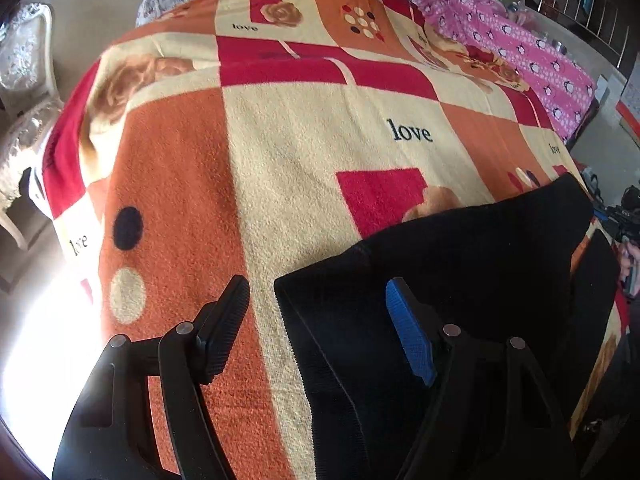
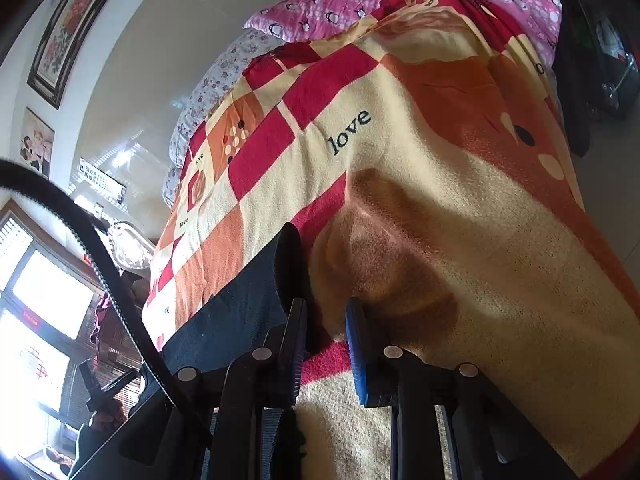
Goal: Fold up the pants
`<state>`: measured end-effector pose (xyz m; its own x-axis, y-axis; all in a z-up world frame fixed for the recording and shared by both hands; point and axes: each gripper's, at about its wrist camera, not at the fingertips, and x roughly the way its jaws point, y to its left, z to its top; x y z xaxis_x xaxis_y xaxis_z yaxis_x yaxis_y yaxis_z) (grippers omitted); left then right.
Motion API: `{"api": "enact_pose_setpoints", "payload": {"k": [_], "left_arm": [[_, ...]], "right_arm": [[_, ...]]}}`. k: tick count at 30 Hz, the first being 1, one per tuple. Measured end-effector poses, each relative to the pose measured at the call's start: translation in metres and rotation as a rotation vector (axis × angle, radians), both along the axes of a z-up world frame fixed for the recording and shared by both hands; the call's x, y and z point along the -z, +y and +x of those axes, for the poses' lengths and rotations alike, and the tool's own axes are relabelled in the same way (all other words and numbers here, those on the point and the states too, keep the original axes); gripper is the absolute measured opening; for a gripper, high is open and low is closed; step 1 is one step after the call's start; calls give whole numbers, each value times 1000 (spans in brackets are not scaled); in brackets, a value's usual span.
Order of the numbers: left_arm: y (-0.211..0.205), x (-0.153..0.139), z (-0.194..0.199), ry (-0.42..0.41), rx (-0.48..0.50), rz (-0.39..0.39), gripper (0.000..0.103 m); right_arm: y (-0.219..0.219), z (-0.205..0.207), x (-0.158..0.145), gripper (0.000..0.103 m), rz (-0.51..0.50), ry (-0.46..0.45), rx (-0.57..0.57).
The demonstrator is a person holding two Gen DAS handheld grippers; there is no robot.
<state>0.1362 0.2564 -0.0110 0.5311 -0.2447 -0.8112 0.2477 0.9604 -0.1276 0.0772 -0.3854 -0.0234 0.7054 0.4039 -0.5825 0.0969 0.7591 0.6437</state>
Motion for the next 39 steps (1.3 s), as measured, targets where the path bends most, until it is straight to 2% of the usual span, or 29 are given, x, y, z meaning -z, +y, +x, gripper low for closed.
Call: {"api": "enact_pose_setpoints", "payload": {"k": [4, 8, 13, 14, 17, 18, 22, 29, 32, 39], "left_arm": [[3, 13, 14, 54, 60, -13, 71], [7, 10, 26, 37, 92, -63, 71], [3, 12, 26, 17, 128, -60, 71], [3, 11, 24, 15, 131, -47, 64], [0, 9, 15, 37, 139, -23, 21], [-4, 6, 10, 26, 148, -1, 15], [-19, -7, -12, -21, 170, 63, 14], [-25, -30, -26, -99, 119, 131, 7], [-34, -24, -28, -79, 136, 182, 7], [-40, -6, -18, -12, 126, 207, 8]], "right_arm": [[-1, 0, 1, 18, 0, 2, 1], [-1, 1, 0, 18, 0, 4, 1], [0, 0, 1, 18, 3, 3, 2], [0, 0, 1, 18, 2, 3, 2], [-1, -1, 2, 18, 8, 0, 4], [-1, -2, 2, 18, 8, -1, 4], [-1, -3, 2, 18, 8, -4, 5], [-1, -5, 2, 18, 13, -8, 5], [-1, -6, 1, 18, 15, -9, 6], [-1, -6, 1, 18, 16, -10, 6]]}}
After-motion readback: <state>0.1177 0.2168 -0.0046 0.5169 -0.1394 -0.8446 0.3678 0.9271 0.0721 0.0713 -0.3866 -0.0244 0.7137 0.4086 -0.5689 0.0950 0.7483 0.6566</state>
